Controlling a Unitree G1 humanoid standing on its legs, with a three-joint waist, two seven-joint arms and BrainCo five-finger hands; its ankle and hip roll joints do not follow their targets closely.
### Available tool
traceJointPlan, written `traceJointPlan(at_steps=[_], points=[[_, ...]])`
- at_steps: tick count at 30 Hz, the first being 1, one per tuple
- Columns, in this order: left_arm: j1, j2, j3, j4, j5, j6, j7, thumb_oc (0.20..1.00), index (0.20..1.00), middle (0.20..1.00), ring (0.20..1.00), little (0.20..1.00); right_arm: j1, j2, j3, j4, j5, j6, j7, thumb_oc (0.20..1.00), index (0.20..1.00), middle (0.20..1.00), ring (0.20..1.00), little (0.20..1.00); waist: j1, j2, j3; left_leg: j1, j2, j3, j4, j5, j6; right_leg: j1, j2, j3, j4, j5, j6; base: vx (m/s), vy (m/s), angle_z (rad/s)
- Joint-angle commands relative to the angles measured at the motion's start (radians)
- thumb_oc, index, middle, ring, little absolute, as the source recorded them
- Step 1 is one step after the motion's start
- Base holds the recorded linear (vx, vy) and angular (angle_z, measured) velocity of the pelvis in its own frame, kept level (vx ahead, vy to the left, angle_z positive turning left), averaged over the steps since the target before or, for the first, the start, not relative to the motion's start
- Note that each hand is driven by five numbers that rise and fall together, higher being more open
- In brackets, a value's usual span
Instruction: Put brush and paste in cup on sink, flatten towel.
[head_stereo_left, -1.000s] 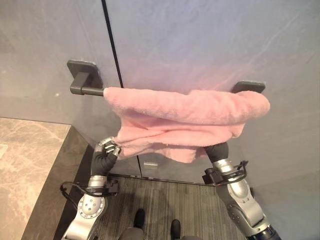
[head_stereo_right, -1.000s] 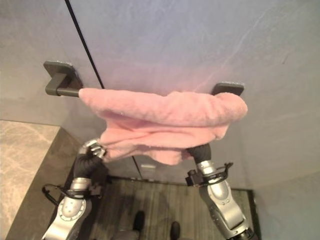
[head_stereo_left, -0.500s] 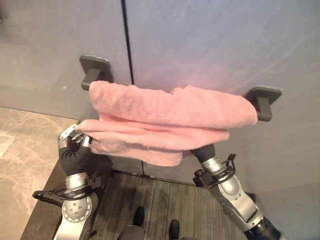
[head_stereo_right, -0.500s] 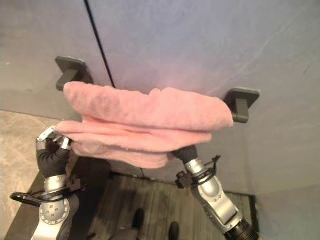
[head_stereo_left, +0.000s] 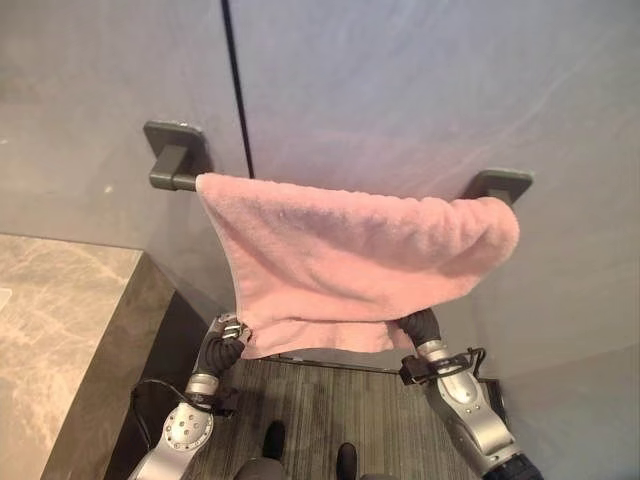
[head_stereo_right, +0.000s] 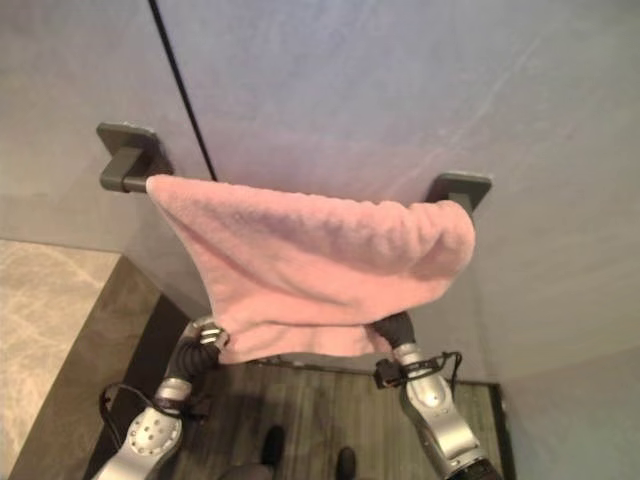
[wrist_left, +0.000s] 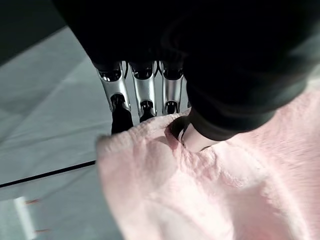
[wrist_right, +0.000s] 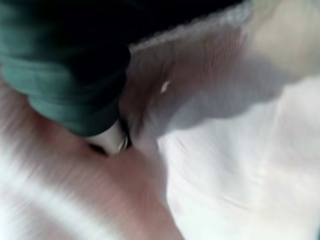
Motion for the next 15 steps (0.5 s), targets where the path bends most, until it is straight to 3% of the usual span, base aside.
traceJointPlan(at_steps=[1, 2, 8, 12, 15], points=[[-0.002, -0.029, 0.027, 0.056, -0.011, 0.014, 0.025, 0.871, 0.871, 0.871, 0.871, 0.871, -0.078, 0.038, 0.01, 0.107, 0.002, 0.003, -0.05, 1.0, 1.0, 1.0, 1.0, 1.0, 0.028, 0.006, -0.065, 0.022, -0.002, 0.009, 0.006, -0.05, 0.015, -0.034, -0.02, 0.053, 0.007, 0.009, 0.059, 0.0, 0.0, 0.0], [-0.002, -0.029, 0.027, 0.056, -0.011, 0.014, 0.025, 1.0, 1.0, 1.0, 1.0, 1.0, -0.079, 0.038, 0.01, 0.109, 0.002, 0.003, -0.05, 1.0, 1.0, 1.0, 1.0, 1.0, 0.028, 0.006, -0.065, 0.022, -0.002, 0.009, 0.006, -0.05, 0.015, -0.034, -0.02, 0.053, 0.007, 0.009, 0.059, 0.0, 0.0, 0.0], [0.003, -0.062, 0.039, 0.131, -0.003, 0.059, 0.023, 1.0, 1.0, 1.0, 1.0, 1.0, -0.102, 0.061, 0.008, 0.211, 0.056, 0.038, -0.036, 1.0, 1.0, 1.0, 1.0, 1.0, 0.036, 0.015, -0.074, 0.025, -0.002, 0.018, 0.005, -0.05, 0.014, -0.035, -0.018, 0.059, 0.0, 0.017, 0.058, 0.0, -0.003, -0.02], [-0.02, -0.095, 0.025, 0.346, 0.03, 0.135, -0.004, 1.0, 1.0, 1.0, 1.0, 1.0, -0.123, 0.08, -0.013, 0.377, 0.085, 0.064, -0.025, 1.0, 1.0, 1.0, 1.0, 1.0, 0.028, 0.027, -0.073, 0.02, 0.002, 0.031, 0.005, -0.044, 0.012, -0.046, -0.017, 0.069, 0.0, 0.025, 0.058, -0.02, -0.003, -0.08], [-0.023, -0.121, 0.028, 0.413, -0.029, 0.148, -0.036, 1.0, 1.0, 1.0, 1.0, 1.0, -0.117, 0.081, -0.034, 0.454, 0.072, 0.08, -0.018, 1.0, 1.0, 1.0, 1.0, 1.0, 0.019, 0.034, -0.074, 0.015, 0.004, 0.039, 0.005, -0.042, 0.01, -0.052, -0.017, 0.072, 0.0, 0.03, 0.058, -0.04, 0.013, -0.11]])
